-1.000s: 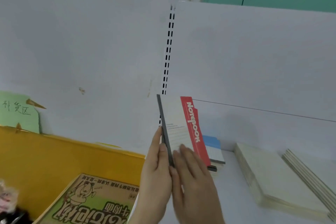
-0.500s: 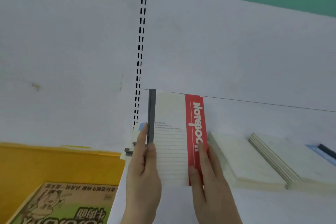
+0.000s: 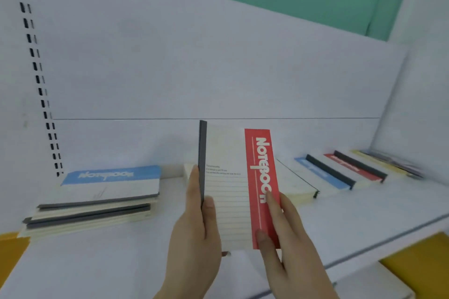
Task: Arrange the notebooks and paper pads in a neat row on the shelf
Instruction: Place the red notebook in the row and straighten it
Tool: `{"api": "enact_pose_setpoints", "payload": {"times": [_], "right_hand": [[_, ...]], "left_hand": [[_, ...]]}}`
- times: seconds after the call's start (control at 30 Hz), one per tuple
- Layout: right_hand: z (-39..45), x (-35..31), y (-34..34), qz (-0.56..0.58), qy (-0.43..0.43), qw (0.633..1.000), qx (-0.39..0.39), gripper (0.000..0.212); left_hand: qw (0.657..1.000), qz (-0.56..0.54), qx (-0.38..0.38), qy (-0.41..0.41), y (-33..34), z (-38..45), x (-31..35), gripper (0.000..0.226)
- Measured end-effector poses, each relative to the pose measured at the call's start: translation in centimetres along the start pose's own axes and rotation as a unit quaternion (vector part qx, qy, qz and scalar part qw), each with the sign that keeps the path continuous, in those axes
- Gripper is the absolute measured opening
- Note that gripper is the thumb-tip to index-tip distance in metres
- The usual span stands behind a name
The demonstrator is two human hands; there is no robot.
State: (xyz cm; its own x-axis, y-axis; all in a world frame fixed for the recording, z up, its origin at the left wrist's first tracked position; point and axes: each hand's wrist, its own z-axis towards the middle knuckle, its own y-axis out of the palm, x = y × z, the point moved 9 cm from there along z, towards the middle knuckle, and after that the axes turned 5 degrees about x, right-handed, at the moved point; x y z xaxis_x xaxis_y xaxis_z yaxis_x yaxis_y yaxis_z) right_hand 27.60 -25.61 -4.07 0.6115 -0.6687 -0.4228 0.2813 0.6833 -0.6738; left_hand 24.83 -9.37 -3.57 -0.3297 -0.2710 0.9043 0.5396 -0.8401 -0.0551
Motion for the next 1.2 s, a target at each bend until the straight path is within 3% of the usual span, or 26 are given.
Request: {"api": "enact_pose_setpoints", "payload": {"times": [0.13, 0.27, 0.47, 0.63, 0.73, 0.83, 0.97, 1.07, 1.2], "right_hand": [[-1.4, 6.5, -4.0, -0.088, 0.069, 0.989, -0.096, 0.084], [-2.1, 13.1, -9.9, -0.142, 0.073, 0.977, -0.143, 0.084], [-2.0, 22.9, -18.3, -0.236, 0.062, 0.969, -0.038, 0.084], [-0.9, 30.2, -21.5, -0.279, 0.054, 0.959, 0.018, 0.075], [0.7, 34.0, -22.0, -0.302, 0.043, 0.952, 0.017, 0.075], [2.8, 37.3, -21.7, -0.318, 0.058, 0.946, -0.011, 0.076], [6.0, 41.9, -20.7, -0.322, 0.028, 0.946, -0.038, 0.079], [8.3, 43.9, -19.8, -0.298, -0.012, 0.953, -0.05, 0.075], [11.2, 46.3, -18.4, -0.259, -0.073, 0.962, -0.05, 0.072]], "left_hand": [[0.999, -0.025, -0.027, -0.038, 7.7, -1.7, 1.1, 0.054], [0.996, -0.052, -0.055, -0.038, 16.3, -3.5, 3.6, 0.053], [0.993, -0.054, -0.095, -0.042, 28.1, -4.1, 4.8, 0.051], [0.985, 0.126, -0.104, 0.053, 35.4, -2.1, 4.8, 0.044], [0.967, 0.22, -0.099, 0.081, 38.7, -0.6, 4.5, 0.056], [0.937, 0.286, -0.152, 0.132, 42.2, 0.5, 4.1, 0.076], [0.86, 0.413, -0.244, 0.175, 46.0, 2.8, 2.2, 0.093], [0.816, 0.478, -0.28, 0.166, 47.6, 4.4, 0.8, 0.093], [0.807, 0.5, -0.28, 0.142, 49.5, 6.2, -1.6, 0.083]]}}
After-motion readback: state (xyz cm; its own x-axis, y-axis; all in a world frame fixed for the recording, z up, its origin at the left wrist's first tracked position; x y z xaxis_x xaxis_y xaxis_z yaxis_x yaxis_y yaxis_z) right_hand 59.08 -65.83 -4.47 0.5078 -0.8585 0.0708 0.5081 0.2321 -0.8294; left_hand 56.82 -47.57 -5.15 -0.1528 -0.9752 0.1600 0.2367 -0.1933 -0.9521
